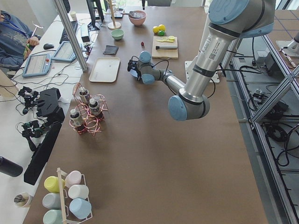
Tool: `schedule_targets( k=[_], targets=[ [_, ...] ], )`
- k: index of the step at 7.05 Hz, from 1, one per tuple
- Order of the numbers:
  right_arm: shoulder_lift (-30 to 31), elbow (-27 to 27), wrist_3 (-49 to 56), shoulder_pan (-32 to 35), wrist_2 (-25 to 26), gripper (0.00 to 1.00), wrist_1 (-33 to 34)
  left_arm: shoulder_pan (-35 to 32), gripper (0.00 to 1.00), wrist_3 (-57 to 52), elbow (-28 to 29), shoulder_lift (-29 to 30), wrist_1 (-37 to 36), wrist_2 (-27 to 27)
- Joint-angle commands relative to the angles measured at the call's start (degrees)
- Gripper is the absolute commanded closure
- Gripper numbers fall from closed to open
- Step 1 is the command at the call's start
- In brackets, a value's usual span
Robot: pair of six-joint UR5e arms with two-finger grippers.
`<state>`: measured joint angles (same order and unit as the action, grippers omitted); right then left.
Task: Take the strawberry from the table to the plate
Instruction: 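Push the light blue plate with the left gripper toward the table center, then withdraw the left arm while the right arm reaches toward the red strawberry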
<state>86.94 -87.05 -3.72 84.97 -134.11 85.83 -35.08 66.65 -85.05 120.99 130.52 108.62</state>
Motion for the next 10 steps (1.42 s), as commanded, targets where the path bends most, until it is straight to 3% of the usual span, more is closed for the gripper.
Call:
schedule_targets(
  k=[1, 3, 5, 7, 9, 10],
  targets=[
    [-0.98, -0.13, 0.03, -0.24, -0.01, 0.00, -0.05, 0.28, 0.03, -0.20, -0.37, 0.48, -0.27, -0.16],
    [-4.13, -1.35, -0.06, -0.76, 0.16, 0.00, -0.14, -0.85, 0.03, -0.20, -2.47, -0.66, -0.36, 0.01],
    [-7.12, -5.91, -0.84, -4.87, 3.48, 0.00, -0.14, -4.71, 0.02, -0.90, -8.25, -6.87, -1.23, 0.62],
    [-10.54, -10.22, -14.40, -12.59, 8.65, 0.00, -0.14, -14.34, 0.02, -10.50, -10.74, -12.77, -3.24, 9.63],
    [-15.28, -10.77, -28.90, -20.59, 12.36, 0.00, -0.14, -26.98, 0.02, -27.10, -10.92, -19.53, -4.30, 18.43],
    [-16.70, -11.03, -34.54, -24.20, 14.81, 0.00, -0.14, -34.01, 0.02, -38.41, -10.83, -21.48, -8.40, 22.91]
  ],
)
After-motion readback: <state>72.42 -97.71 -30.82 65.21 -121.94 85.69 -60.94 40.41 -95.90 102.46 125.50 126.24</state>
